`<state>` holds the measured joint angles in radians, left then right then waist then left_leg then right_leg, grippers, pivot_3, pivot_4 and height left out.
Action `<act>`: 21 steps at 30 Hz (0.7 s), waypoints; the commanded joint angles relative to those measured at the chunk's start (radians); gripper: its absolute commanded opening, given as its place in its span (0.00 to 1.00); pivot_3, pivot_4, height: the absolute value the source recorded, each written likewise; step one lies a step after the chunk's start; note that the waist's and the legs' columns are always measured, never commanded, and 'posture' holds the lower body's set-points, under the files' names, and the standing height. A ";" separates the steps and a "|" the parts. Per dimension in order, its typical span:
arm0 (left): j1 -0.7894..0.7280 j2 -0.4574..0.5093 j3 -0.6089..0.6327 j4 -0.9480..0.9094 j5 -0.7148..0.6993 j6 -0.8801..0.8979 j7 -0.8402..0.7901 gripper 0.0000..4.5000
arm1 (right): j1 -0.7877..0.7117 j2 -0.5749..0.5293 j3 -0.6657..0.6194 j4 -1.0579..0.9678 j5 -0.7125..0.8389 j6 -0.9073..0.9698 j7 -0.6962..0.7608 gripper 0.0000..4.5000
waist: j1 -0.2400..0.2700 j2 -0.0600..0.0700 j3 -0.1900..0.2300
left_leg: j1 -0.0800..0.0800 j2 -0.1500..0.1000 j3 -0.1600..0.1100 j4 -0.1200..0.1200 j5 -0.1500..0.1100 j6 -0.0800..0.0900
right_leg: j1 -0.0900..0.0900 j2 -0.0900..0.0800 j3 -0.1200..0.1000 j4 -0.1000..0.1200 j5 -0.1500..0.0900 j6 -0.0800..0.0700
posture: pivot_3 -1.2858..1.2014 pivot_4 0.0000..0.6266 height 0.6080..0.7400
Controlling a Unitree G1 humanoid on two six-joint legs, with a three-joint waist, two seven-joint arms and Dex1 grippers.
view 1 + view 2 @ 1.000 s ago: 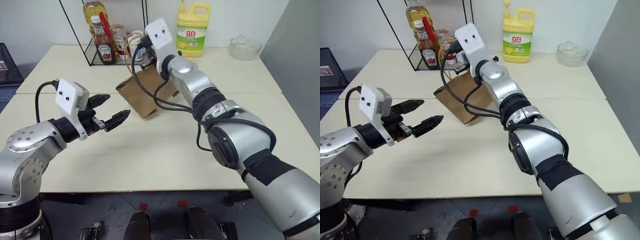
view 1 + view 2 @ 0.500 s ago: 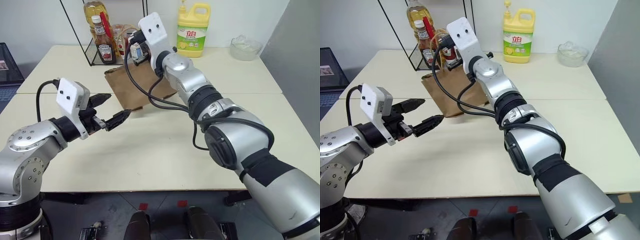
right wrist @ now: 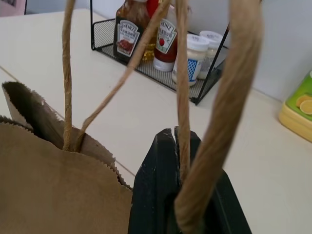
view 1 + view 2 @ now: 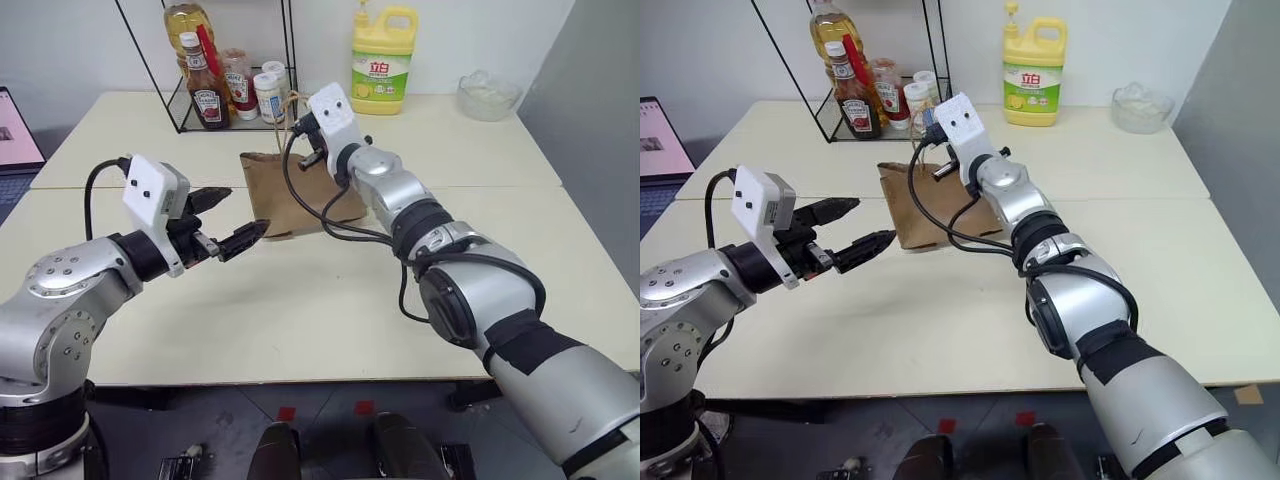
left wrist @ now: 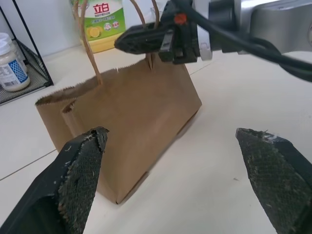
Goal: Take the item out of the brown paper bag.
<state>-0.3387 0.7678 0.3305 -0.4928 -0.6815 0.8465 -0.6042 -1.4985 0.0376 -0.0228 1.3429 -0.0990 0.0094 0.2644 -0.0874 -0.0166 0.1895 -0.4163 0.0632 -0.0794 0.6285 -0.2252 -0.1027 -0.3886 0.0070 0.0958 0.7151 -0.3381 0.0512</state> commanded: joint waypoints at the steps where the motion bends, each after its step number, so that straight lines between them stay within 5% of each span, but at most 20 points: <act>1: -0.032 0.015 -0.010 0.013 0.008 -0.036 -0.016 1.00 | -0.016 -0.021 0.011 -0.068 -0.005 -0.009 0.022 0.01 | 0.000 0.000 0.000 | 0.000 0.000 0.000 0.000 0.000 0.000 | 0.000 0.000 0.000 0.000 0.000 0.000 | 0.52 0.24 1.00; 21: -0.066 0.027 -0.056 0.071 0.040 -0.083 -0.060 1.00 | 0.210 -0.035 0.081 -0.570 0.043 0.274 0.194 0.01 | 0.001 0.000 0.000 | 0.000 0.000 0.000 0.000 0.001 -0.002 | 0.000 0.000 0.000 0.000 0.000 0.000 | 0.52 0.24 1.00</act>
<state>-0.3858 0.7807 0.2701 -0.4153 -0.6493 0.7941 -0.6580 -1.2934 -0.0022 0.0454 0.8623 -0.0711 0.2626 0.4470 -0.0864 -0.0166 0.1895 -0.4165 0.0631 -0.0795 0.6286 -0.2243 -0.1043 -0.3886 0.0071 0.0959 0.7151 -0.3381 0.0512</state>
